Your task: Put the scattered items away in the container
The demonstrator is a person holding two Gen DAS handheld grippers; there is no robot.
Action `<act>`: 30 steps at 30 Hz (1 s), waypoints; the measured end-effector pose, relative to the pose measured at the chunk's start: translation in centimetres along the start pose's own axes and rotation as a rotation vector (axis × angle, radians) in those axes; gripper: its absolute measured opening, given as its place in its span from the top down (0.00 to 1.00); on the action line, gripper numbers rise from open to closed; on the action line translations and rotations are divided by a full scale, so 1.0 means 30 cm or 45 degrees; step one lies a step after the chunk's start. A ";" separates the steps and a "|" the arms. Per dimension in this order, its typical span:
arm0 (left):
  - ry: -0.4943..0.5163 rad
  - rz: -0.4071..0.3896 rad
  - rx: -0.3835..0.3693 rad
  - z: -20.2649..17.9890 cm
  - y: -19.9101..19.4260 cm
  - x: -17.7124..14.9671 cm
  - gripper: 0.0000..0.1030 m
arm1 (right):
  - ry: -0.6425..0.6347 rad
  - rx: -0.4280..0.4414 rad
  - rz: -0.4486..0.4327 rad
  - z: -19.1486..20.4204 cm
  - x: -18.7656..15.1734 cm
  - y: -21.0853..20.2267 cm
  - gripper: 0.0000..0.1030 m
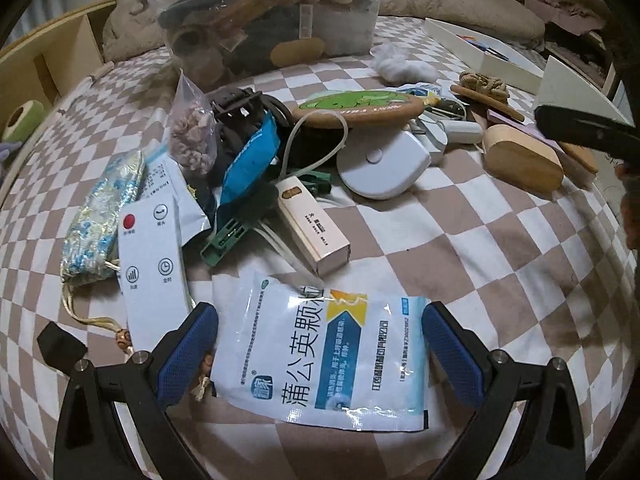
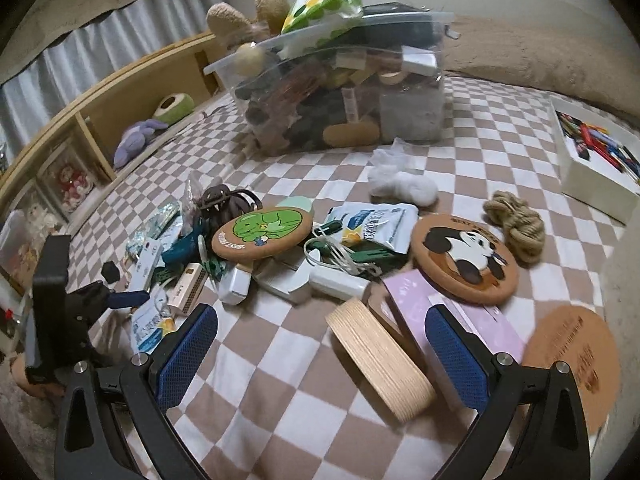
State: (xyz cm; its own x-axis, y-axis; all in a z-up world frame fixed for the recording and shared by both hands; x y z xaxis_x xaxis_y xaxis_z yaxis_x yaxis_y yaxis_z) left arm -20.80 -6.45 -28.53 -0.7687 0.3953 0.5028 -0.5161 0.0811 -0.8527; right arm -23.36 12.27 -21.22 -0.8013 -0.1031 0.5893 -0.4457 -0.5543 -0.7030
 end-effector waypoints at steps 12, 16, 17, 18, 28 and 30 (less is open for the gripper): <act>0.003 -0.014 -0.020 -0.005 0.011 -0.008 0.00 | 0.030 0.181 0.155 0.056 -0.091 0.029 0.00; -0.001 -0.025 -0.023 -0.004 0.009 -0.011 0.00 | -0.047 0.146 0.149 0.078 -0.125 0.025 0.00; -0.007 -0.027 -0.030 -0.002 0.009 -0.012 0.00 | -0.065 0.136 0.152 0.082 -0.131 0.022 0.00; -0.014 -0.027 -0.038 0.000 0.009 -0.012 0.00 | -0.073 0.131 0.156 0.085 -0.138 0.018 0.00; -0.041 -0.027 -0.067 0.007 0.019 -0.009 0.00 | -0.004 0.289 0.314 0.128 -0.238 -0.039 0.00; -0.041 -0.032 -0.066 0.006 0.017 -0.009 0.00 | -0.018 0.314 0.352 0.147 -0.257 -0.034 0.00</act>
Point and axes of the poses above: each gripper's, at about its wrist camera, not at the fingertips, and y roughly the way its jaws point, z to its left, x to its top, the point moved 6 cm from there along y, roughly the way its jaws point, and after that the axes turned 14 degrees about y, right-handed, at the moved point
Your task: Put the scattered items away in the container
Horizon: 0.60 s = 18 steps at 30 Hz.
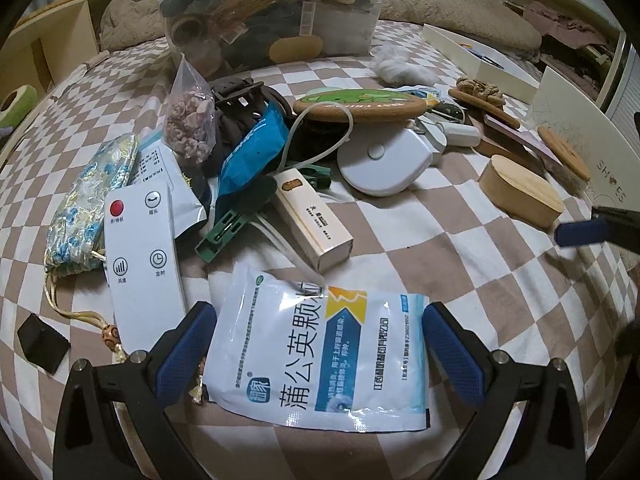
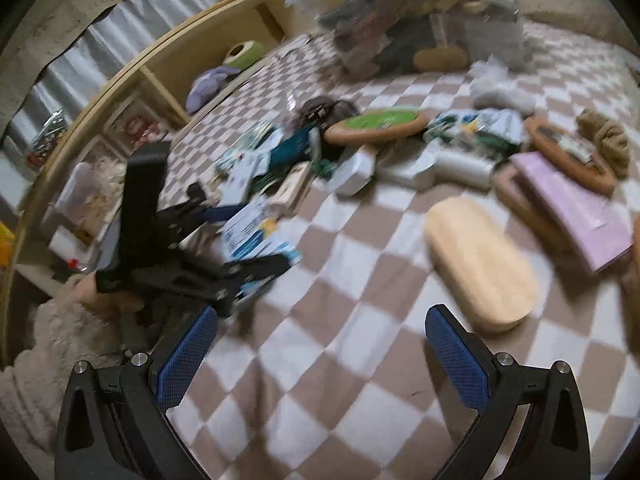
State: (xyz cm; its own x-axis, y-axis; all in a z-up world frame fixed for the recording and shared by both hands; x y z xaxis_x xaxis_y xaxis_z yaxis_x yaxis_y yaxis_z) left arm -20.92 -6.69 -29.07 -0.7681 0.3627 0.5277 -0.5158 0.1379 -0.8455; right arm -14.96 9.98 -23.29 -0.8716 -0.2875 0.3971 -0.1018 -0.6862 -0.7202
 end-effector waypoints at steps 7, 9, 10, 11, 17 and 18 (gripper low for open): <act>-0.026 -0.033 -0.075 -0.018 -0.022 -0.003 0.00 | 0.064 -0.105 -0.026 -0.088 0.025 0.004 0.00; -0.035 -0.029 -0.108 -0.030 -0.028 -0.006 0.00 | 0.085 -0.104 -0.044 -0.103 0.037 -0.011 0.00; -0.035 -0.028 -0.116 -0.037 -0.030 -0.008 0.00 | 0.087 -0.125 -0.056 -0.112 0.042 -0.016 0.00; -0.032 -0.029 -0.124 -0.044 -0.034 -0.008 0.00 | 0.090 -0.154 -0.067 -0.126 0.046 -0.020 0.00; -0.074 -0.033 -0.231 -0.093 -0.061 -0.020 0.00 | 0.189 -0.261 -0.114 -0.229 0.079 -0.038 0.00; -0.064 -0.031 -0.218 -0.100 -0.064 -0.023 0.00 | 0.202 -0.272 -0.126 -0.241 0.084 -0.047 0.00</act>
Point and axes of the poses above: each gripper's, at about its wrist camera, not at the fingertips, and y roughly the way its jaws point, z to its left, x to its top, the point moved 6 cm from there along y, roughly the way its jaws point, and after that the axes turned 14 degrees about y, right-handed, at the moved point
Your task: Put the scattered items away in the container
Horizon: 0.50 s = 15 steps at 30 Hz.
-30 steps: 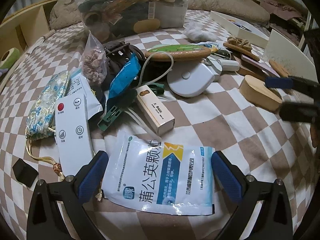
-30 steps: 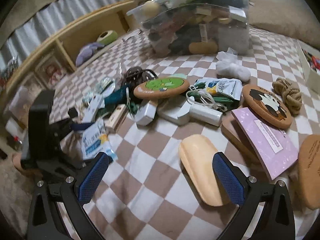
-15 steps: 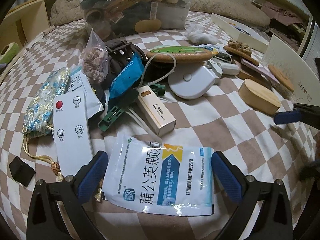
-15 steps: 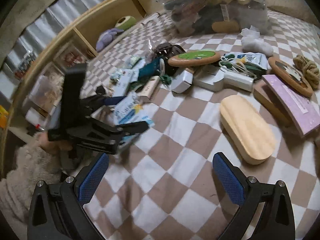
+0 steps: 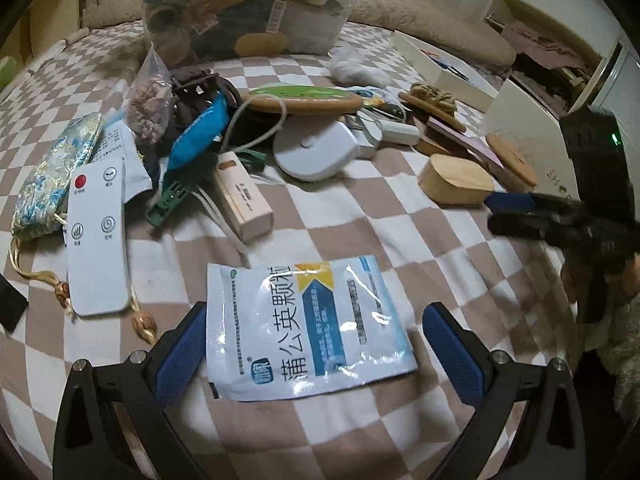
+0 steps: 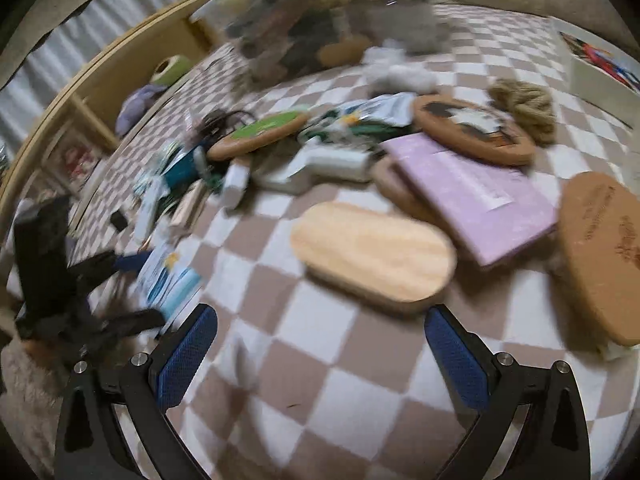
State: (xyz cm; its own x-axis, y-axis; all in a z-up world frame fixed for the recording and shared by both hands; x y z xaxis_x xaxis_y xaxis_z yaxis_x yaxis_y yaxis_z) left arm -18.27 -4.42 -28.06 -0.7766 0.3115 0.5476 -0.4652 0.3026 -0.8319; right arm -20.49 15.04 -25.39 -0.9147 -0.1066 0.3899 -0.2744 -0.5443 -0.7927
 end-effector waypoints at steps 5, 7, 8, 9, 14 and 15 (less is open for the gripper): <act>-0.078 -0.020 0.115 -0.003 0.010 -0.004 0.00 | 0.046 -0.096 -0.071 -0.055 0.022 -0.026 0.00; -0.110 -0.018 0.181 -0.005 0.018 0.001 0.00 | 0.070 -0.116 -0.089 -0.065 0.027 -0.020 0.00; -0.093 -0.005 0.209 -0.007 0.025 0.003 0.00 | 0.090 -0.118 -0.098 -0.067 0.028 -0.018 0.00; -0.063 0.015 0.251 -0.016 0.035 0.003 0.00 | 0.117 -0.123 -0.111 -0.070 0.030 -0.016 0.00; -0.052 0.032 0.297 -0.013 0.047 0.006 0.00 | 0.176 -0.183 -0.156 -0.055 0.043 0.009 0.00; -0.055 0.032 0.299 -0.011 0.047 0.006 0.00 | 0.189 -0.196 -0.164 -0.053 0.047 0.014 0.00</act>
Point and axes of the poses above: each gripper's, at about its wrist camera, not at the fingertips, and y roughly the way its jaws point, z to its left, x to its top, the point moved 6 cm from there along y, roughly the way its jaws point, and after that the axes turned 14 degrees about y, right-handed, at the moved point
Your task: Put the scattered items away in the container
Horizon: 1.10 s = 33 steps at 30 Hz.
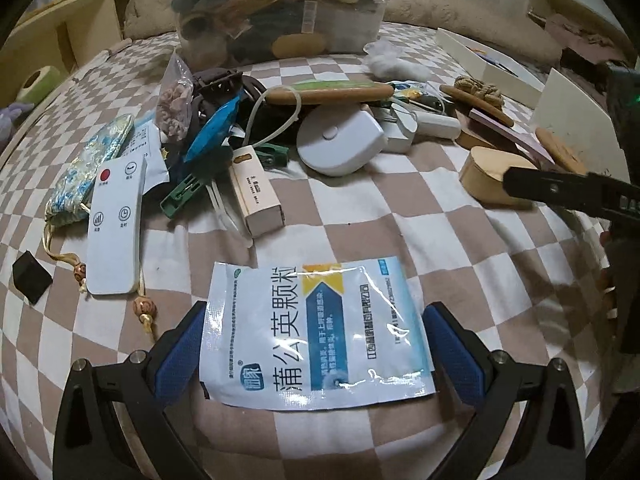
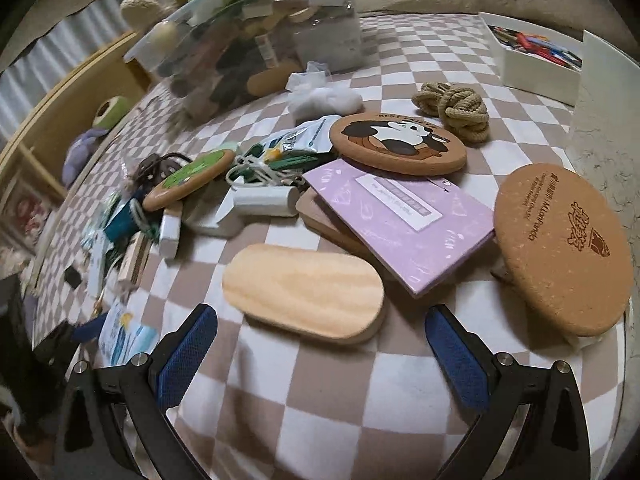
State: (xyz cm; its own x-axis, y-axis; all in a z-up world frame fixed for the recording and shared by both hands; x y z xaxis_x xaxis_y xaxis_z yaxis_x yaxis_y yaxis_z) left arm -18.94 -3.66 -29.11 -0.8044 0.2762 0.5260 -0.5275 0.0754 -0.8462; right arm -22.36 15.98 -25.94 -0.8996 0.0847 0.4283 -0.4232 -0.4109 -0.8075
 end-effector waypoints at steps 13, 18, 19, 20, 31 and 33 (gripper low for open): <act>0.021 0.023 0.053 -0.008 0.005 -0.001 0.00 | -0.063 -0.165 -0.035 0.075 0.013 0.092 0.00; 0.016 0.013 0.058 -0.010 -0.003 -0.001 0.00 | -0.140 -0.235 -0.060 0.078 -0.006 0.107 0.00; 0.017 0.011 0.058 -0.010 -0.004 0.000 0.01 | -0.133 -0.227 -0.060 0.075 -0.005 0.105 0.00; 0.017 0.007 0.058 -0.011 -0.006 0.001 0.04 | -0.122 -0.213 -0.058 0.070 -0.004 0.103 0.00; 0.000 -0.023 0.049 -0.015 -0.029 0.001 0.15 | -0.049 -0.099 -0.090 0.062 0.005 0.065 0.06; -0.005 -0.027 0.047 -0.015 -0.033 0.000 0.16 | -0.033 -0.105 -0.109 0.055 0.009 0.058 0.12</act>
State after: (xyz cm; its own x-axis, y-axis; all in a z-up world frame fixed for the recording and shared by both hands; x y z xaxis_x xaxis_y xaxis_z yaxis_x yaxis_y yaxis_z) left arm -18.31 -3.30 -28.31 -0.7941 0.2708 0.5442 -0.5539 0.0461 -0.8313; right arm -23.17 13.78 -26.56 -0.8573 0.0920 0.5066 -0.5066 -0.3268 -0.7979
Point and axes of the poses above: each gripper's, at about its wrist camera, not at the fingertips, and y roughly the way its jaws point, z to its left, x to its top, the point moved 6 cm from there along y, roughly the way its jaws point, and after that the axes turned 14 degrees about y, right-handed, at the moved point
